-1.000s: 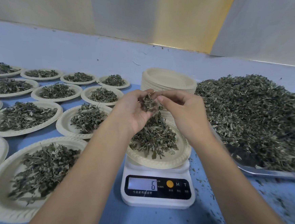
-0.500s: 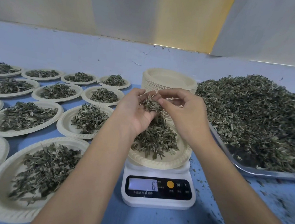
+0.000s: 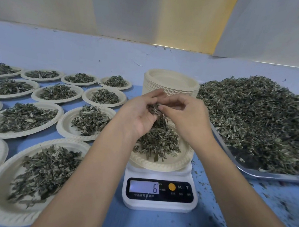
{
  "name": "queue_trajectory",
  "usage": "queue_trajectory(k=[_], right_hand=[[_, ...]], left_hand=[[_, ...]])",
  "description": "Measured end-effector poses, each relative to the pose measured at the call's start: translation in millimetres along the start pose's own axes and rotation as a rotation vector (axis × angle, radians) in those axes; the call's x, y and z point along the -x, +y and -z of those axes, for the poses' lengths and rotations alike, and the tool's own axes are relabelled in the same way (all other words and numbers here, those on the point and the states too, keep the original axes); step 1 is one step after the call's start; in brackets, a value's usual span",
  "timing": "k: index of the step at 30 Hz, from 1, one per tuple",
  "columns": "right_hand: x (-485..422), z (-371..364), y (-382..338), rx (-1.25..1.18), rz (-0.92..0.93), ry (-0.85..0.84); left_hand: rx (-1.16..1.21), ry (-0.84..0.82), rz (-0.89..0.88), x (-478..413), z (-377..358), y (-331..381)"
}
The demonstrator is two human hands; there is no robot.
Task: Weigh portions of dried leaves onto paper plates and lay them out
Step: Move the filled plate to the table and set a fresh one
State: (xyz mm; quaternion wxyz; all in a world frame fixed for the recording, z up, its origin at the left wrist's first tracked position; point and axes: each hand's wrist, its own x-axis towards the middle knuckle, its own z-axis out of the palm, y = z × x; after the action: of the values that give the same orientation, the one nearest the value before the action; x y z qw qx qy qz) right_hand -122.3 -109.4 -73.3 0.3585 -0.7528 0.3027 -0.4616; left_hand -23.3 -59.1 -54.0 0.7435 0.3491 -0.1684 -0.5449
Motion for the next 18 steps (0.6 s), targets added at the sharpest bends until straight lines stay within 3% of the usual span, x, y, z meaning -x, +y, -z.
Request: queue_trajectory(k=[6, 18], right_hand=[[-3.2, 3.2, 2.1, -0.078, -0.054, 0.038], [-0.1, 3.6, -2.4, -0.149, -0.067, 0.000]], left_hand=[[0.115, 0.062, -0.071, -2.3, 4.3, 6.9], [0.121, 0.122, -0.092, -1.0, 10.5, 13.3]])
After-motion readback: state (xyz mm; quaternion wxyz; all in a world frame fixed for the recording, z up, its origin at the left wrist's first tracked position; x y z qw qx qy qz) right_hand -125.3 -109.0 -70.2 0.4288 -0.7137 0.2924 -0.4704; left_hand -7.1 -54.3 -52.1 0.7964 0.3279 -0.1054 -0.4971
